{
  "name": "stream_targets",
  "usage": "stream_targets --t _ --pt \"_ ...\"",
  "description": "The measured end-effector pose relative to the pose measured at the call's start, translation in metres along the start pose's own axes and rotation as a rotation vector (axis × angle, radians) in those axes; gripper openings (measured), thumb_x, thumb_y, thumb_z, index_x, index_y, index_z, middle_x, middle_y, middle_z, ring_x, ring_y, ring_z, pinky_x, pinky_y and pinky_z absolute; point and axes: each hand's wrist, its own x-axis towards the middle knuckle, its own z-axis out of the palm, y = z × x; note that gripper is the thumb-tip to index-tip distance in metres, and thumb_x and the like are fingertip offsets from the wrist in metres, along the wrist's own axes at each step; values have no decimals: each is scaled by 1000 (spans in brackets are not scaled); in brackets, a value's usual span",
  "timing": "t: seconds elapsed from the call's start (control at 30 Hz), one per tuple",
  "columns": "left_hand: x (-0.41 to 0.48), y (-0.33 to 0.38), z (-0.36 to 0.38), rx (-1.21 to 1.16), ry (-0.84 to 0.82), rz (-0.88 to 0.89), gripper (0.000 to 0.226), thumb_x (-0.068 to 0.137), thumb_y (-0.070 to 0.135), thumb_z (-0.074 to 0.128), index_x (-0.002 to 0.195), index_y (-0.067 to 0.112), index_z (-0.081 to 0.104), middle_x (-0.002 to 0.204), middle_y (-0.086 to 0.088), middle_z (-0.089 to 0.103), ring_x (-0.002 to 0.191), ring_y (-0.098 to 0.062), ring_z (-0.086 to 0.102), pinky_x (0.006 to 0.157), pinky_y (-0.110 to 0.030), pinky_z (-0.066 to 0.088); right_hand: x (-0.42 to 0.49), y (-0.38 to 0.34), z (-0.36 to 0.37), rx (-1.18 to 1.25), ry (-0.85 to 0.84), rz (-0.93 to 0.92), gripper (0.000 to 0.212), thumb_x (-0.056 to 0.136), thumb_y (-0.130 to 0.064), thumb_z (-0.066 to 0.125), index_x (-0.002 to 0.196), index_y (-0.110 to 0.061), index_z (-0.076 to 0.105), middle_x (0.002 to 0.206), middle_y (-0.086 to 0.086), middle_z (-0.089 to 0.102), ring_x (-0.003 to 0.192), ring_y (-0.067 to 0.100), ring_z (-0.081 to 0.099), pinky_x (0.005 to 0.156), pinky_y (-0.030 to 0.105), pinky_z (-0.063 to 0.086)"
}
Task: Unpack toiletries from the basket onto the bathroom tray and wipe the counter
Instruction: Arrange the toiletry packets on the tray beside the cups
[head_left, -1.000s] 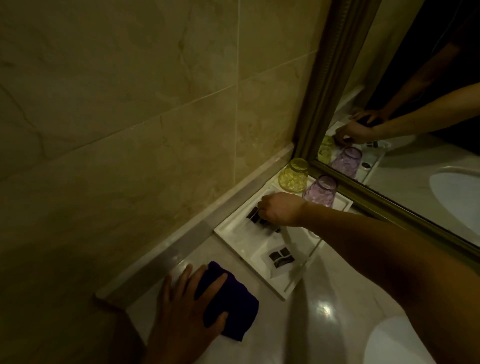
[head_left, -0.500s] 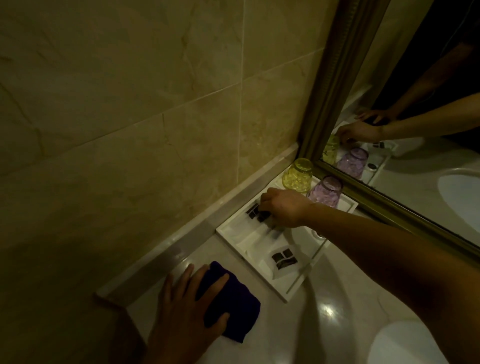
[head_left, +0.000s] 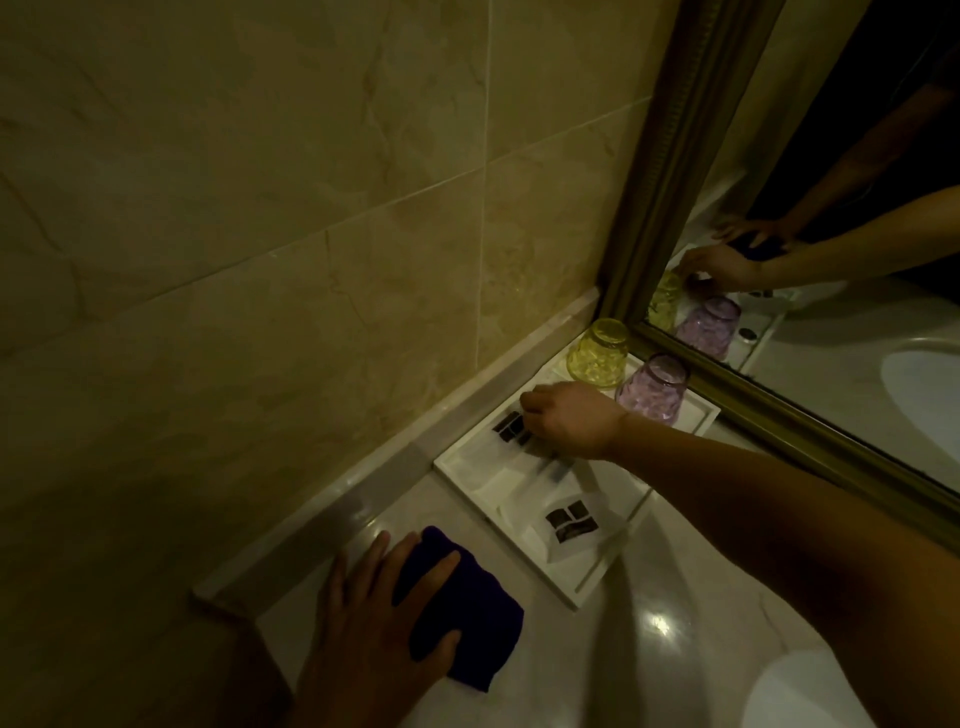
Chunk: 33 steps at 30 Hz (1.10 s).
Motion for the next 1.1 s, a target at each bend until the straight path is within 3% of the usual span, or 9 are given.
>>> stream_targets --t 0.1,0.23,0.4,0.5,0.63,0.73,0.9,1.0,1.1 --pt "1 0 0 11 -1 1 90 66 73 54 148 52 22 147 3 45 138 -27 37 108 -60 23 -5 -1 -5 109 228 120 7 76 -7 66 74 -7 73 77 9 68 71 28 59 55 37 50" --pt "1 0 0 10 -1 3 88 69 72 52 148 51 20 146 2 45 136 -28 38 102 -65 33 -25 -3 -20 291 385 296 15 77 -2 70 90 -7 78 92 9 75 80 28 68 64 38 58" --pt "-1 -1 2 3 12 -14 83 73 72 49 148 54 17 149 2 44 140 -27 34 106 -65 29 -68 -7 -32 429 485 457 15 77 0 73 90 -8 74 86 7 71 70 19 67 63 29 54" --pt "0 -1 2 -8 4 -19 82 74 72 48 149 53 19 150 1 43 140 -27 33 106 -65 29 -102 -18 -26 449 396 512 16 76 0 73 89 -10 74 86 6 72 72 20 67 63 31 56" --pt "0 0 2 5 -10 -16 83 74 75 47 149 53 17 147 2 46 136 -27 40 103 -65 34 -125 -27 -18 433 68 618 18 79 -16 70 97 -18 75 96 2 72 83 21 68 69 32 55" --pt "0 -2 3 3 -5 -18 83 75 75 46 149 54 15 148 3 44 138 -26 37 105 -64 32 -104 -32 -18 385 141 736 17 87 -28 64 100 -22 74 96 0 72 82 20 67 66 31 54" --pt "-1 0 3 -28 24 -30 80 78 76 43 147 59 6 152 5 40 142 -24 30 110 -63 23 -47 -31 -5 706 -152 1087 43 86 -50 63 117 -20 60 107 6 68 94 25 67 83 39 57" --pt "-2 2 -1 -32 39 -31 79 78 77 39 145 62 0 156 6 34 145 -23 24 114 -60 14 -35 -31 1 903 -83 1231 39 79 -34 71 112 -16 57 104 9 69 93 28 67 84 43 57" --pt "-2 4 -5 -32 21 -34 78 77 74 42 146 58 11 152 3 41 143 -26 31 112 -62 19 -28 -32 4 982 63 1376 28 79 -17 69 105 -15 58 97 12 67 86 31 67 78 47 60"
